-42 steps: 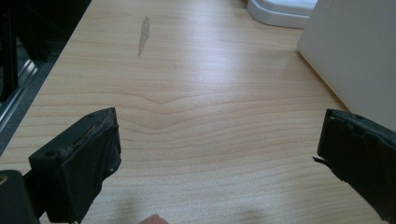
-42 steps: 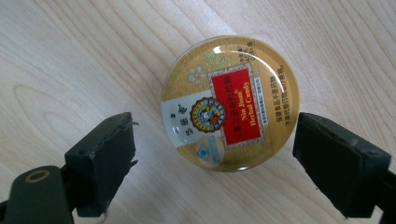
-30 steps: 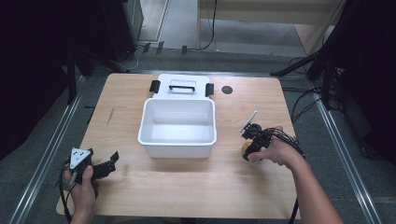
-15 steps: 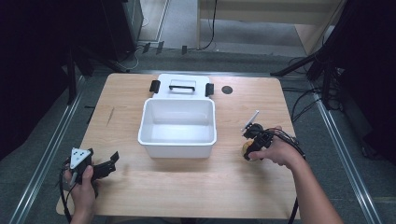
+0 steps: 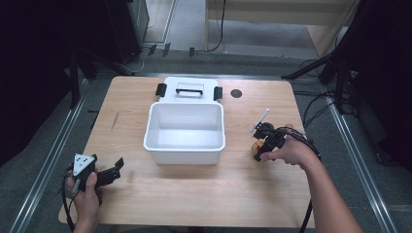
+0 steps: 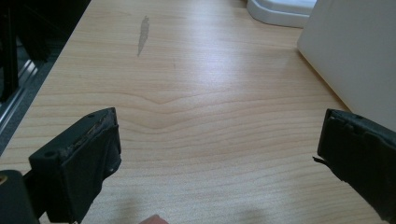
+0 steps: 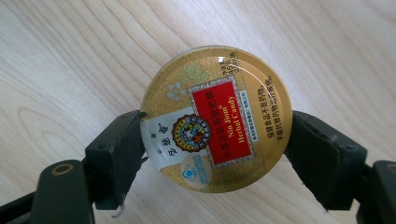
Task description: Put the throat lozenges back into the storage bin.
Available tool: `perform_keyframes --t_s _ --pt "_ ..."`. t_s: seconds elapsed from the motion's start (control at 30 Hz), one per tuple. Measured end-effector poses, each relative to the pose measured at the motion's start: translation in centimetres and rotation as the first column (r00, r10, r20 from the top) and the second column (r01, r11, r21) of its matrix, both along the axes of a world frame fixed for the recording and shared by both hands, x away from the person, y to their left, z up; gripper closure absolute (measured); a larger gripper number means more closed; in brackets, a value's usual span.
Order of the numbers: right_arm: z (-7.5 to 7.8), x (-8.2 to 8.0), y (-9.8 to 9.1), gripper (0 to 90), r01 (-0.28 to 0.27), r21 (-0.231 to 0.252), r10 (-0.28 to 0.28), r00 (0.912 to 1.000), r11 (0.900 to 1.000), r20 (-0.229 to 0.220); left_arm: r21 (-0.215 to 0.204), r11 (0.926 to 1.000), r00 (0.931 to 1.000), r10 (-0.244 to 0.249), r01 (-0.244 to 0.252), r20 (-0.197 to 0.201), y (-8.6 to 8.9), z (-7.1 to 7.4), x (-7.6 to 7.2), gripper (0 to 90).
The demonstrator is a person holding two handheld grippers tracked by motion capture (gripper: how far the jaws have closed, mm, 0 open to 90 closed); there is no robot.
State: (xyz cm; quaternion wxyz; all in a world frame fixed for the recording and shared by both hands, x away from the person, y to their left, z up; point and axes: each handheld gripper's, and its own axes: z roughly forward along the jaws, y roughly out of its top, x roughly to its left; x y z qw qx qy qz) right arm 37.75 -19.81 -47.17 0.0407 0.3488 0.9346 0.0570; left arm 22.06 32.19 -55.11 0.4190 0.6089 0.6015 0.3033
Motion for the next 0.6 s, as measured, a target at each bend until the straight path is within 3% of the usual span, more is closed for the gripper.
perform_keyframes --t_s 0.1,0.13,0.37,0.6 --pt "0.4 0.1 0.2 22.1 -0.016 0.003 0.016 0.9999 0.9999 0.007 0.000 1.0000 1.0000 0.000 0.000 0.000 0.0 0.0 0.0 0.0" --pt "1.3 0.3 0.4 22.1 -0.043 0.009 0.043 0.9990 0.9990 0.013 -0.001 1.0000 1.0000 0.000 0.000 0.000 0.0 0.0 0.0 0.0" --pt "3.4 0.9 1.4 22.1 -0.116 0.015 0.115 0.9931 0.9932 0.023 -0.003 1.0000 1.0000 0.000 0.000 0.001 0.0 0.0 0.0 0.0" --pt "5.2 1.6 2.4 22.1 -0.139 0.007 0.139 0.9897 0.9903 0.036 -0.004 1.0000 1.0000 -0.001 0.001 0.000 0.0 0.0 0.0 0.0"
